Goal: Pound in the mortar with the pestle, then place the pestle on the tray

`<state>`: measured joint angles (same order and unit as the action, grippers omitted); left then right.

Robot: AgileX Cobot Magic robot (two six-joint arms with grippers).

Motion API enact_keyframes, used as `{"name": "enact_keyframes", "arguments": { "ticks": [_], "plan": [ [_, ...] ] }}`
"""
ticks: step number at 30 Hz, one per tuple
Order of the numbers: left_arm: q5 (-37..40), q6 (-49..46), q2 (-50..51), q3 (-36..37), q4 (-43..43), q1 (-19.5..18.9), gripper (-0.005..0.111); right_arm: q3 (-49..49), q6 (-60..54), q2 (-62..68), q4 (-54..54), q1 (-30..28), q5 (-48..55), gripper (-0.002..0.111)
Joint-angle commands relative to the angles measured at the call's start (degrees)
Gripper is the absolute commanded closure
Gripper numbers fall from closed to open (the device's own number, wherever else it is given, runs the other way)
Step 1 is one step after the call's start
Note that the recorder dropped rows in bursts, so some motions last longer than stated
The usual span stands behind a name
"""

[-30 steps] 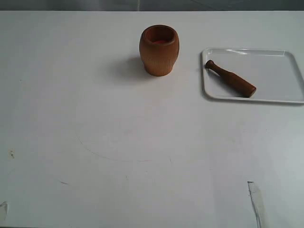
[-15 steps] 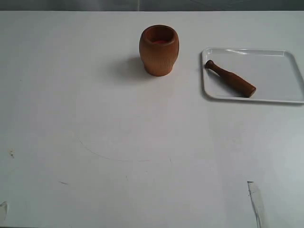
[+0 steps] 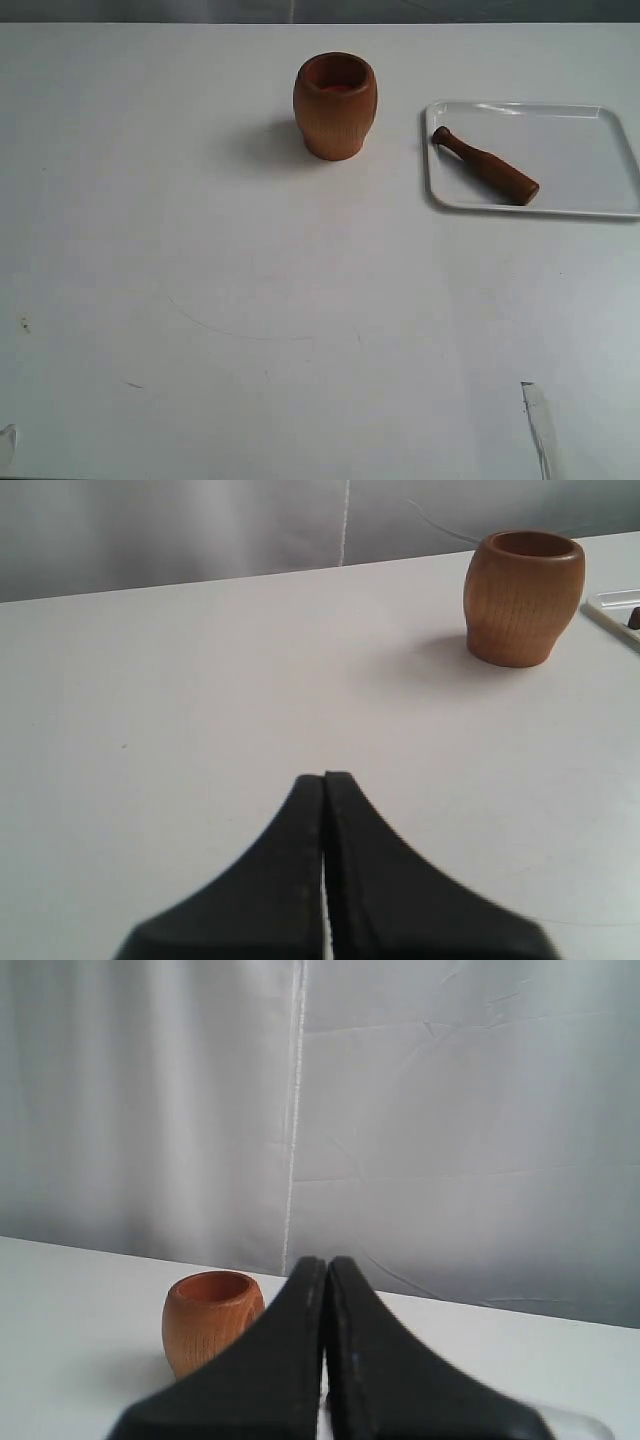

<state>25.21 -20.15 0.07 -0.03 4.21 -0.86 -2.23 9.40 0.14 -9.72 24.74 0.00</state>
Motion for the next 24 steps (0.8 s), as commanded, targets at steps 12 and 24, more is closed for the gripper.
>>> {"name": "enact_keyframes", "arguments": {
  "ticks": [12,24],
  "plan": [
    [-0.17,0.47,-0.07,0.03,-0.42,0.44,0.107,2.23,-14.70,-0.14,8.28,-5.23,-3.28,0.108],
    [-0.17,0.47,-0.07,0.03,-0.42,0.44,0.107,2.23,-13.44,-0.14,6.89,-12.20,4.66,0.108]
  ]
}}
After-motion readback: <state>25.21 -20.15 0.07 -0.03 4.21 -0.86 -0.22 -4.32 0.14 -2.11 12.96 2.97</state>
